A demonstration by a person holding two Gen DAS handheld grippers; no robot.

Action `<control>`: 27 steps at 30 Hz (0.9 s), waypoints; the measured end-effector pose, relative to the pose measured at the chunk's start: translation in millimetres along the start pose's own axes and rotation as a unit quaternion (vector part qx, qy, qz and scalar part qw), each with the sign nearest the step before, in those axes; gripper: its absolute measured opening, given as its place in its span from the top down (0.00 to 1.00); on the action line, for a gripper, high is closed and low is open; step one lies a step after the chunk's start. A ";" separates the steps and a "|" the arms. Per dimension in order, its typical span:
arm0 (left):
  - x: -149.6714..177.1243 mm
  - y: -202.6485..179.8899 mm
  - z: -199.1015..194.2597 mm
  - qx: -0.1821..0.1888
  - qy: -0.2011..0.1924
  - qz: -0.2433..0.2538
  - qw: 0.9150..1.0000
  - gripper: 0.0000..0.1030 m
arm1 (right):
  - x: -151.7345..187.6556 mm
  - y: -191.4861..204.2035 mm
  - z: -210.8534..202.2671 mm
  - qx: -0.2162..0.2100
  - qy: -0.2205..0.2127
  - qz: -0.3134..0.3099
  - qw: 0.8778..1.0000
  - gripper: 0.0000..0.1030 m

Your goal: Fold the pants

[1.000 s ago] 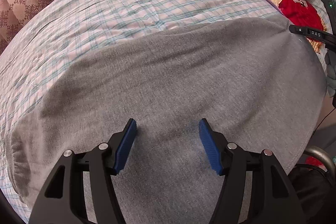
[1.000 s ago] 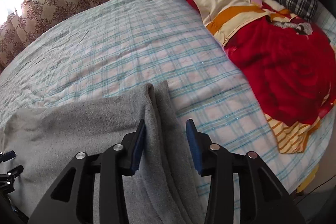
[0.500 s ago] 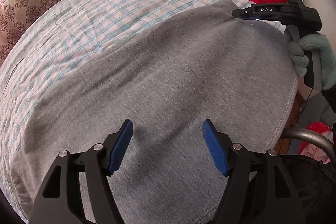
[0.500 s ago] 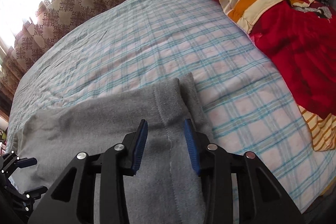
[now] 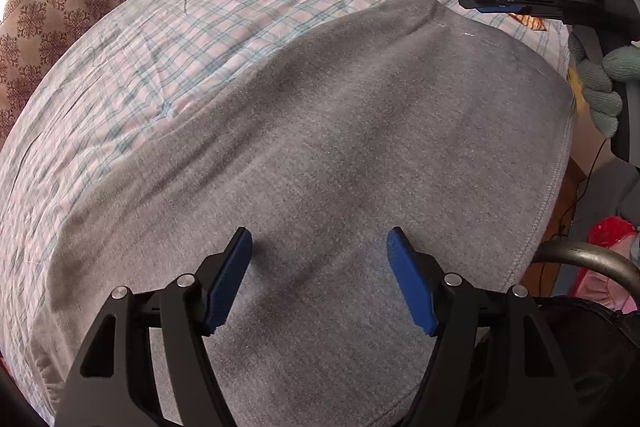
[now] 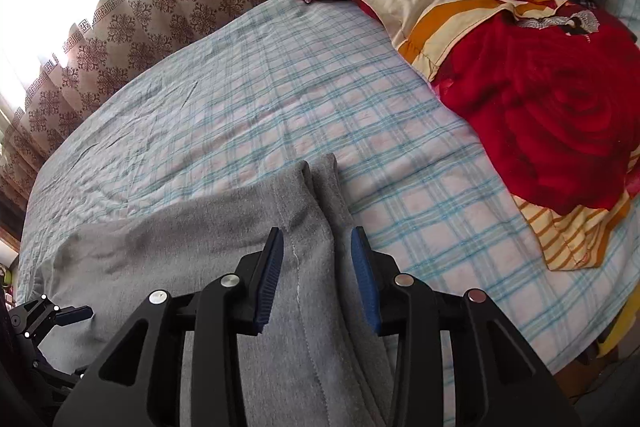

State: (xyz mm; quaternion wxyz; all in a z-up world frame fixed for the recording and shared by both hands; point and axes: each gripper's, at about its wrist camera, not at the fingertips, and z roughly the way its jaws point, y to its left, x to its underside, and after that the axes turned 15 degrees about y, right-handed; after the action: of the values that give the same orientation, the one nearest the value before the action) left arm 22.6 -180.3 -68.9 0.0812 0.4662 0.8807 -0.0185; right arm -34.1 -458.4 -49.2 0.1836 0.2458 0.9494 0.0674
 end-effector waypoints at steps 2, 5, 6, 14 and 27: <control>-4.7 -7.9 1.2 0.005 -0.001 0.011 1.000 0.31 | 6.1 -6.0 8.3 0.013 0.016 0.003 1.000 0.65; -10.5 -19.9 6.7 -0.001 0.004 0.030 1.000 0.31 | 14.3 -21.4 19.5 0.002 0.030 0.030 0.999 0.63; -11.5 -22.5 8.2 -0.005 0.006 0.034 0.999 0.31 | 14.9 -25.2 18.3 -0.010 0.028 0.036 0.999 0.63; -27.3 -29.8 0.3 0.024 0.008 0.032 0.999 0.30 | 44.1 -49.1 -30.4 -0.038 0.012 0.058 0.998 0.49; -91.6 -71.7 -15.0 0.040 -0.004 0.048 0.998 0.20 | 99.2 -65.5 -26.4 -0.133 0.060 0.092 0.985 0.44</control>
State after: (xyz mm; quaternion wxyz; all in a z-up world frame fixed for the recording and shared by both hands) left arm 12.2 -294.1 -42.5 0.0673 0.5111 0.8553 -0.0516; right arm -153.6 -467.7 -70.4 0.1507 0.3008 0.9146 0.2244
